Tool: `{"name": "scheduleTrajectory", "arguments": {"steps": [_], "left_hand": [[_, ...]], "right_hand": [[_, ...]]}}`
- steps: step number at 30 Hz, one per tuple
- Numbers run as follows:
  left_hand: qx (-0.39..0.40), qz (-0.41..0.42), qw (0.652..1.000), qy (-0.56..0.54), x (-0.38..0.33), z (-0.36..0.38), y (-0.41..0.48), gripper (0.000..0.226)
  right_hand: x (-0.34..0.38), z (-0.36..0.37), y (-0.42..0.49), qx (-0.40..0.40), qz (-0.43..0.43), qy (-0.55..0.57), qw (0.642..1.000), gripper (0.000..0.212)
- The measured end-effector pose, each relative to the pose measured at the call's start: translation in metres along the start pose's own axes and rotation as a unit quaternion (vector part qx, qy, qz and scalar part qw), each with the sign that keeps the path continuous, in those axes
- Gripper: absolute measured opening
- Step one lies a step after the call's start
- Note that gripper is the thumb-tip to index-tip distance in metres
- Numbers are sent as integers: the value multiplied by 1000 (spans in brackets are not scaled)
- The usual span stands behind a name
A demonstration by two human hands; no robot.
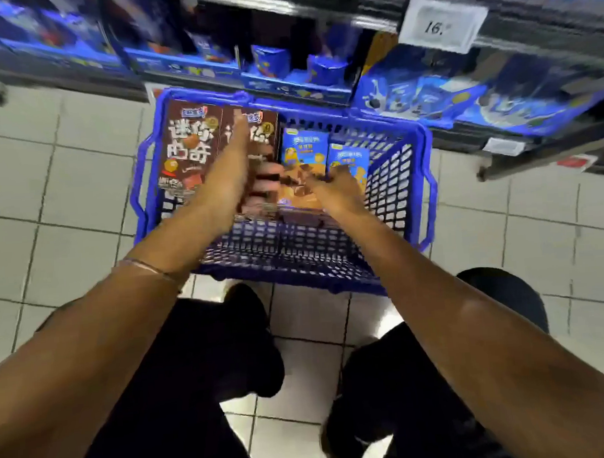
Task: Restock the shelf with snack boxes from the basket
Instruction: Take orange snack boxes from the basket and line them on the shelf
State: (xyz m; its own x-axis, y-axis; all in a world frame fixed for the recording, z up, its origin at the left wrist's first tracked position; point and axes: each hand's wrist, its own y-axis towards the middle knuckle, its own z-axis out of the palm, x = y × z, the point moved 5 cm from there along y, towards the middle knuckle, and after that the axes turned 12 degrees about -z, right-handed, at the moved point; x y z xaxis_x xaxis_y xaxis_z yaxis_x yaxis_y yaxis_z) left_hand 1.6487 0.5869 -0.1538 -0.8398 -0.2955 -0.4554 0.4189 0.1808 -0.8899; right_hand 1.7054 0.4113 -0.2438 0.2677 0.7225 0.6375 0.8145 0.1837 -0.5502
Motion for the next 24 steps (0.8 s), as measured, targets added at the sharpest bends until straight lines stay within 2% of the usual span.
{"name": "scheduleTrajectory", "arguments": {"steps": [1,3,5,10,14,17,19,22,24], "left_hand": [[-9,4,1000,3,1,-1,13,72],[-20,18,1000,9,-5,1,26,72],[-11,31,999,-1,-12,8,28,73],[-34,94,995,-23,-16,21,10,72],[-39,55,997,-48,1,17,1,64],[-42,47,996,-66,3,15,3,58],[-53,67,995,-57,-2,19,2,51],[-63,112,992,2,-7,29,0,48],[-8,106,994,24,-3,40,-1,55]], "right_hand": [[-6,14,9,-13,-4,-29,999,97],[-14,32,19,-76,-27,-84,993,111],[-16,41,21,-123,-56,-125,983,109],[-14,44,14,-195,-80,-72,975,92],[-14,43,16,-175,-98,119,973,79],[-17,27,13,-155,-118,207,959,63],[-15,9,1,-155,-129,277,940,53],[0,-23,-25,-141,-155,374,903,51],[15,-40,-45,-130,-190,393,890,51]]}}
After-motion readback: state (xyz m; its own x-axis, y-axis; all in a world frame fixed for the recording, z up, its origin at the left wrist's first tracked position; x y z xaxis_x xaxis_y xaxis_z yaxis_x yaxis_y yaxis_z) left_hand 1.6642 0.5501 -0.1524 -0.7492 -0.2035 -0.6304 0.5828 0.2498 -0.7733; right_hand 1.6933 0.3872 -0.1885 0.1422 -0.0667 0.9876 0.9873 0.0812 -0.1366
